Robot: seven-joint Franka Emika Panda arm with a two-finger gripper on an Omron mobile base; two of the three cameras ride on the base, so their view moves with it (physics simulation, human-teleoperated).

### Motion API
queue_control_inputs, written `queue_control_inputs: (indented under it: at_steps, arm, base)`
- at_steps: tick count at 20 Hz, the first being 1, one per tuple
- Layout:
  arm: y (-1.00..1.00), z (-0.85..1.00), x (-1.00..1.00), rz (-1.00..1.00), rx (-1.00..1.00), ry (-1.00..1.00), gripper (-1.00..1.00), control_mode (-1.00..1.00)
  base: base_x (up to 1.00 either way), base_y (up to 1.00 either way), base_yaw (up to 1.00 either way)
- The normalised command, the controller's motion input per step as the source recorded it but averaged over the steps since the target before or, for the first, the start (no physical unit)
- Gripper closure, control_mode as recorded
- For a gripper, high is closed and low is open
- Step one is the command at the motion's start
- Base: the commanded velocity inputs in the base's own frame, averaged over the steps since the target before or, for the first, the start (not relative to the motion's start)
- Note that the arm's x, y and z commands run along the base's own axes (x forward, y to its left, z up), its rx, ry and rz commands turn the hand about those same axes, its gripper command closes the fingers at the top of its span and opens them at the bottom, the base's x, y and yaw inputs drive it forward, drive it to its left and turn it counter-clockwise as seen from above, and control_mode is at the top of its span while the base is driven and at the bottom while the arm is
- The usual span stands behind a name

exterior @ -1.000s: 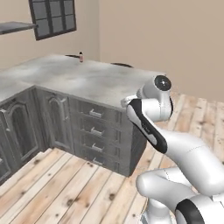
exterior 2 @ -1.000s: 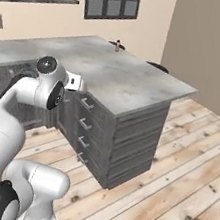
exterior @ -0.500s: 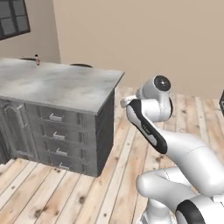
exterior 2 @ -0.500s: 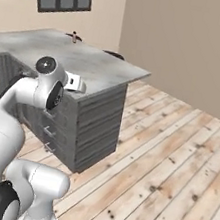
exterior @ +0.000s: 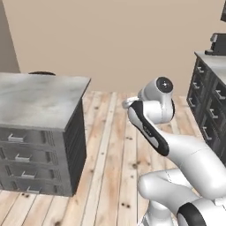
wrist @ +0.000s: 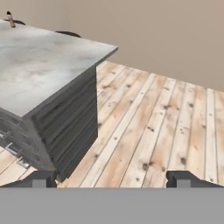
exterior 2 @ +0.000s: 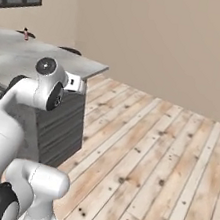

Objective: Place the large bottle from the dining counter next to the other large bottle outside the sink, and place the small bottle from the dining counter next to the other small bottle inside the sink.

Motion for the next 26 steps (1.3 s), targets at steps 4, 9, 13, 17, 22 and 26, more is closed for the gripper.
queue_control_inputs:
  at_steps: [4,9,13,17,22,26]
  arm:
    - [0.00,0.00,0.00,0.00,0.00,0.00,-1.00,1.00]
    - [0.00,0.00,0.00,0.00,0.00,0.00,-1.00,1.00]
    - [0.00,0.00,0.00,0.00,0.00,0.00,-1.00,1.00]
    - [0.00,0.00,0.00,0.00,0.00,0.00,-1.00,1.00]
    - [0.00,0.00,0.00,0.00,0.00,0.00,-1.00,1.00]
    - [0.00,0.00,0.00,0.00,0.00,0.00,-1.00,1.00]
  base:
    - [1.00,-0.23,-0.19]
    - [1.00,-0.12,-0.07]
    - [1.00,-0.05,0.00]
    - [1.00,-0.03,0.11]
    - [1.00,-0.02,0.36]
    - [1.00,-0.17,0.51]
